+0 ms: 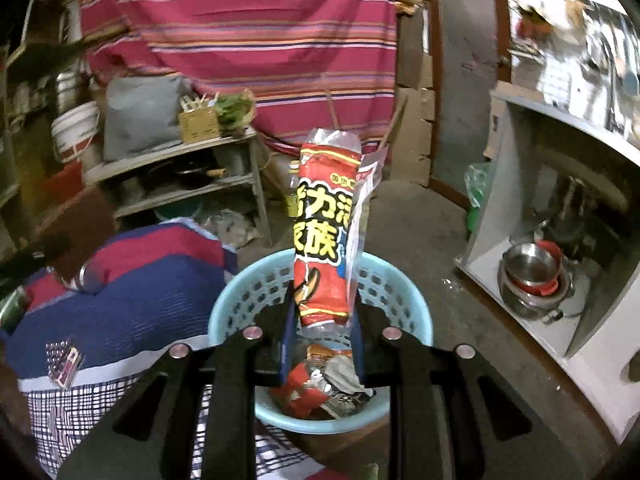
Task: Collect trash
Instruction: 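Carry the pad and snack packet over the blue basket and open both tools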
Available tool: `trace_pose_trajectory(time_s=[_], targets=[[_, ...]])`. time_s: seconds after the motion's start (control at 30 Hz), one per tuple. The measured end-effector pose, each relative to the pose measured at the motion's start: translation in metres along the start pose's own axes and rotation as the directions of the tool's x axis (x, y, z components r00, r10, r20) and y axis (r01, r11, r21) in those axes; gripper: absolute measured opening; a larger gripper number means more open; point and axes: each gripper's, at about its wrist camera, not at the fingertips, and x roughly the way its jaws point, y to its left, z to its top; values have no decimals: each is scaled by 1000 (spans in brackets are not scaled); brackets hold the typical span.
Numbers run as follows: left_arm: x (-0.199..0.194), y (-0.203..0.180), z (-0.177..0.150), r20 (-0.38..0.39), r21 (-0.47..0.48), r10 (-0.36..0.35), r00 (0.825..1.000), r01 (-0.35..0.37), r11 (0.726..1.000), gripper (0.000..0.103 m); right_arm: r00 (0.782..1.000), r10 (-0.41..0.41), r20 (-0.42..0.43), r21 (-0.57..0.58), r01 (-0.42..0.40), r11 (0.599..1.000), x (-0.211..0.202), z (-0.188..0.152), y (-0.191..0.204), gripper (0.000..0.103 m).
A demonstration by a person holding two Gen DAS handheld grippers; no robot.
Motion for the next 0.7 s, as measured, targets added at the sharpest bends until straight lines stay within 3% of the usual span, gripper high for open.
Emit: trace_pose_trajectory(time_s=[0.27,0.3,0.37,0.4,0.6,0.63,0.7], targets=[[83,-48,-7,-110,62,-91,990,98,993,15,993,-37,-115,-33,33,999,44,-12,-9,28],[92,-51,-9,-136,69,-102,985,112,991,30,989,-61,-132,-47,56,997,50,-14,-8,43],[98,-52,-11,-131,70,-60,990,70,995,62,989,-86,-121,-57,80,995,49,-17,-9,63],[96,-49,-11,-113,59,-55,992,62,996,68,991,-78,-106,-41,74,996,45,-15,-11,63],[80,-40,-9,-106,32,-51,993,54,998,70,999,-38,27,70,36,997,9,-2,-21,63],[70,-36,-9,-97,38,-39,995,43,998,73,998,-42,38,70,39,997,6,-1,-20,63],[47,-26,-10,-78,52,-18,997,22,998,91,997,-50,63,63,46,997,-1,3,-15,64]])
